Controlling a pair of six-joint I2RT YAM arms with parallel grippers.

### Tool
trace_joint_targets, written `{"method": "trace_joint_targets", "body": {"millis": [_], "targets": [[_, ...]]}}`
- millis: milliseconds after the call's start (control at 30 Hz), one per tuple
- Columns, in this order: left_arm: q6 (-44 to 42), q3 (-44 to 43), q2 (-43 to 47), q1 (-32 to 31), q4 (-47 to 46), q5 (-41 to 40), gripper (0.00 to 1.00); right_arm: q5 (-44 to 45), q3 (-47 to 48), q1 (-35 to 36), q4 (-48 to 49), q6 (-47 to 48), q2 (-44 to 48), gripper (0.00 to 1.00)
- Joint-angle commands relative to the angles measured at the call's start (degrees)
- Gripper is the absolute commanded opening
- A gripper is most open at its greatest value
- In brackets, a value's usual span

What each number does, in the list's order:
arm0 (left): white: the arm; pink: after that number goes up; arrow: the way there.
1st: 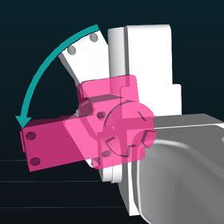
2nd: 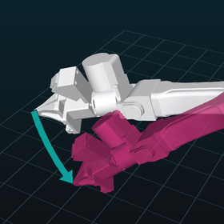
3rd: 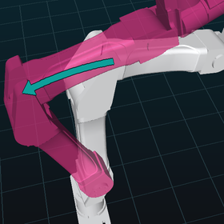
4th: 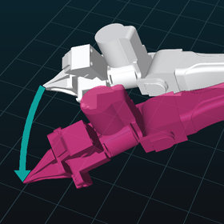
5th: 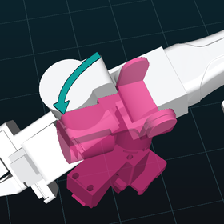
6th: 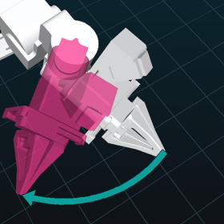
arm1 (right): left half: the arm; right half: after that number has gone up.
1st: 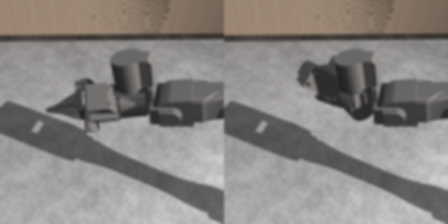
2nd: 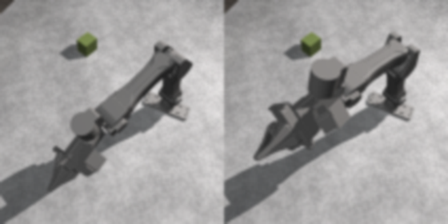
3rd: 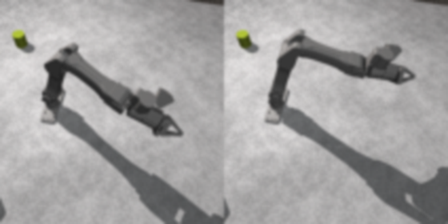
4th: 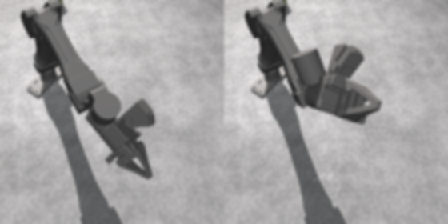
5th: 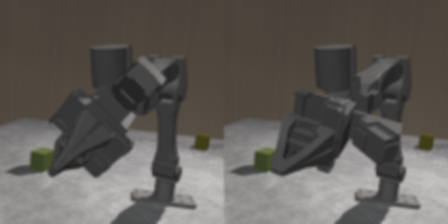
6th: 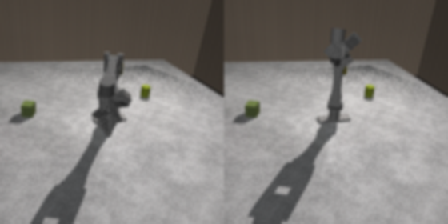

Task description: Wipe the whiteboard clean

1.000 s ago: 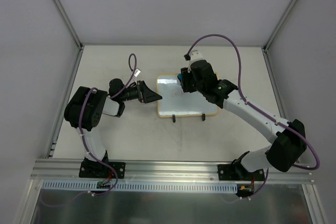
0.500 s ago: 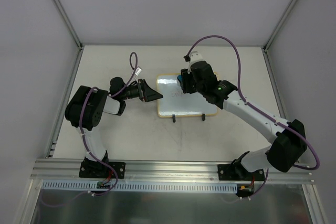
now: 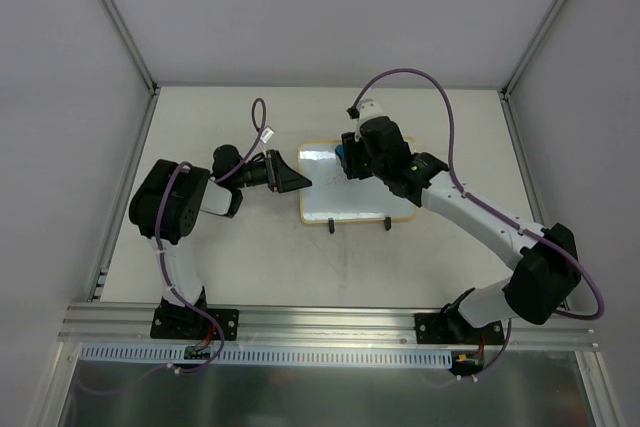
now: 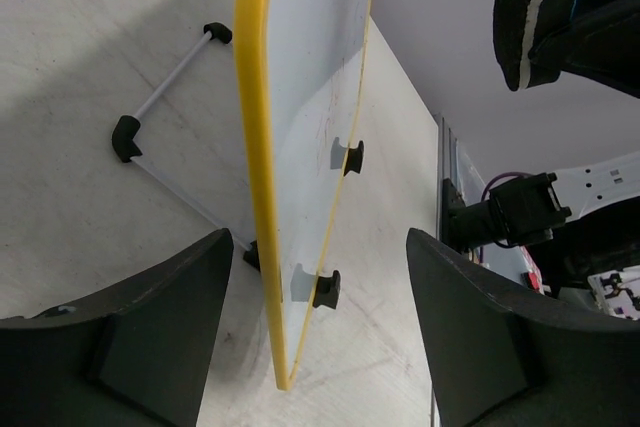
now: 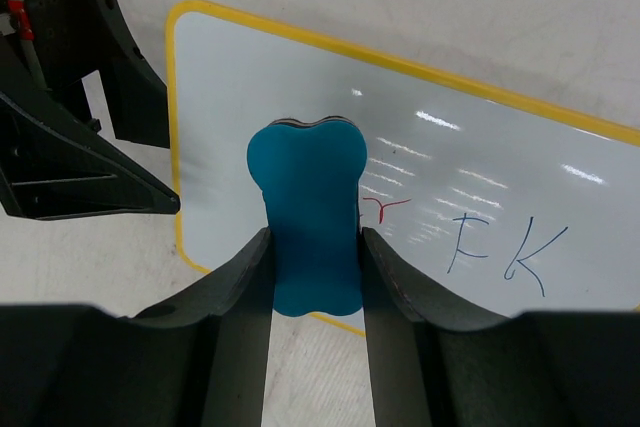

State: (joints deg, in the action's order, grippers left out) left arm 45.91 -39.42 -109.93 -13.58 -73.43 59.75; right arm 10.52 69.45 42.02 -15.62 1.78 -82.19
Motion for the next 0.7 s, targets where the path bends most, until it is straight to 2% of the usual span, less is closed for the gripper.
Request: {"method": "trace_joint_targets", "body": {"millis": [0, 67, 300, 467, 667], "targets": [[-1.7, -1.9, -0.9, -0.7, -22.9, 2.3, 0.65, 0.5, 1.0, 0.4, 1.9, 0.1, -1.0, 0.32], [-1.9, -2.0, -1.3, -0.7, -22.9, 2.5, 0.59, 0.4, 1.1, 0.5, 2.0, -0.1, -1.3, 0.32], [-2.5, -2.6, -2.9, -0.8, -22.9, 2.3, 0.53, 0.7, 0.3, 1.3, 3.4, -0.1, -2.6, 0.31], [-3.1, -3.2, -3.4, -1.1, -22.9, 2.7, 0.4, 1.3, -0.2, 1.7, 4.5, -0.2, -4.1, 0.31], [-3.5, -4.6, -4.0, -1.4, -22.9, 3.9, 0.29, 2.8, -0.5, 3.0, 4.7, -0.2, -5.0, 0.31]]}}
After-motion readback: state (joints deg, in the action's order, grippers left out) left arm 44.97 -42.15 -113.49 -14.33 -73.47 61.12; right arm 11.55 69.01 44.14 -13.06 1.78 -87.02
